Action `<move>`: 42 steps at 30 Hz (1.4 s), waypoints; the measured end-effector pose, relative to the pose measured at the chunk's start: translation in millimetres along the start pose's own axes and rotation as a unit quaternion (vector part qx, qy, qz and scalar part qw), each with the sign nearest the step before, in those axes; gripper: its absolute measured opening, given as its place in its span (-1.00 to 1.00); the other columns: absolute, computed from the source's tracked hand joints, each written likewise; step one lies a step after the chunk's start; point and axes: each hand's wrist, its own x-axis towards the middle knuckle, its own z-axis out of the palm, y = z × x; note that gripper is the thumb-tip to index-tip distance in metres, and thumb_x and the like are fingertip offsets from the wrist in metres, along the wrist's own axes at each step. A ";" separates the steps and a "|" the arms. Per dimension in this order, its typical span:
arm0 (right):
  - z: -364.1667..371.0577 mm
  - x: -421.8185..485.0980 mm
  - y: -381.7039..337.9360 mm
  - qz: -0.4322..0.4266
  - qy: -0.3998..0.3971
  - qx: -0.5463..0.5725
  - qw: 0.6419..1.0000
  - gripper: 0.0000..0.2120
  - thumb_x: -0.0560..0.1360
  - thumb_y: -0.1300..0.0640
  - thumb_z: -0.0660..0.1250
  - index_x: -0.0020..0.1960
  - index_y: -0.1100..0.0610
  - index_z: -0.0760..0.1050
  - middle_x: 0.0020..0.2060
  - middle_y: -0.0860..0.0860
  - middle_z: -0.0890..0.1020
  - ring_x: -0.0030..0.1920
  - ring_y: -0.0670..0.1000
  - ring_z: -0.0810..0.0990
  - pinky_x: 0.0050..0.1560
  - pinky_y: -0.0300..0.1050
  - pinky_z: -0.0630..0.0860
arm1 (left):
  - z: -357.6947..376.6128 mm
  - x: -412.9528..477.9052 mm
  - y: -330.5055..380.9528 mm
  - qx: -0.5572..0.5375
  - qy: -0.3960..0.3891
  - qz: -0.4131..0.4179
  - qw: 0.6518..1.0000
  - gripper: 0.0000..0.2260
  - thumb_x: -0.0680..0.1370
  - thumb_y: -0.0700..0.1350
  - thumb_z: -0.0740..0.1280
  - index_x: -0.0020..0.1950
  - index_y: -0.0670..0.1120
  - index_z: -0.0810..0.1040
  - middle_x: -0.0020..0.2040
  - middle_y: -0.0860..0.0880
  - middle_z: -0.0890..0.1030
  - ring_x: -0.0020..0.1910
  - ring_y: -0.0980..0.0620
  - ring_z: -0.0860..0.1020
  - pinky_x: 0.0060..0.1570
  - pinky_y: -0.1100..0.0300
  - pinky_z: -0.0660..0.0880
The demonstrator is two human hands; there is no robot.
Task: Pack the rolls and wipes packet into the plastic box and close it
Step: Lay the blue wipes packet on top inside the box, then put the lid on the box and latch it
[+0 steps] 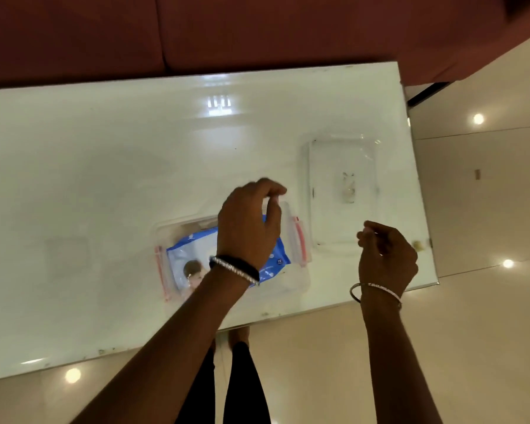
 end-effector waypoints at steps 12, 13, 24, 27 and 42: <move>13.0 37.9 62.8 0.389 -0.029 0.110 0.914 -0.50 0.43 0.11 0.49 0.29 0.04 0.37 0.06 0.16 0.54 -0.10 0.12 0.62 -0.16 0.06 0.65 | 116.9 142.3 6.8 0.164 -0.331 -0.058 0.927 -0.46 0.64 -0.06 0.11 0.58 -0.08 -0.02 0.55 -0.15 0.15 0.50 -0.19 0.19 0.46 -0.02 0.17; 15.0 40.1 64.6 0.392 -0.025 0.129 0.910 -0.53 0.43 0.13 0.49 0.25 0.04 0.38 0.01 0.16 0.56 -0.12 0.10 0.63 -0.23 0.00 0.63 | 122.7 149.7 6.4 0.184 -0.351 -0.057 0.916 -0.44 0.64 -0.05 0.10 0.58 -0.08 -0.08 0.57 -0.14 0.10 0.52 -0.19 0.14 0.48 -0.02 0.13; 6.9 56.5 62.6 0.329 0.006 0.220 0.918 -0.85 0.50 0.39 0.37 0.04 0.27 0.47 -0.14 0.24 0.56 -0.39 0.10 0.56 -0.40 -0.13 0.61 | 104.9 168.3 11.5 0.144 -0.203 -0.038 0.968 -0.73 0.61 -0.08 0.16 0.24 -0.08 0.53 0.24 -0.09 0.56 0.22 -0.11 0.50 0.21 0.02 0.44; -5.8 51.4 53.6 0.211 0.034 0.244 0.946 -0.84 0.50 0.36 0.37 0.01 0.21 0.44 -0.16 0.16 0.56 -0.40 0.00 0.64 -0.42 -0.19 0.59 | 79.1 152.9 14.4 0.025 -0.132 -0.054 0.989 -0.80 0.60 -0.09 0.17 0.10 -0.07 0.55 0.07 0.00 0.64 0.03 0.00 0.55 0.03 0.18 0.48; -19.0 14.6 -12.6 0.143 -0.124 0.554 0.811 -0.66 0.50 0.35 0.10 -0.15 0.29 0.66 0.15 0.39 0.60 0.29 0.34 0.54 0.35 0.11 0.45 | -59.1 42.7 -50.9 -0.407 -0.041 -0.171 0.897 -0.80 0.49 -0.32 0.38 -0.01 -0.03 0.56 0.28 0.03 0.60 0.27 0.10 0.54 0.09 0.27 0.55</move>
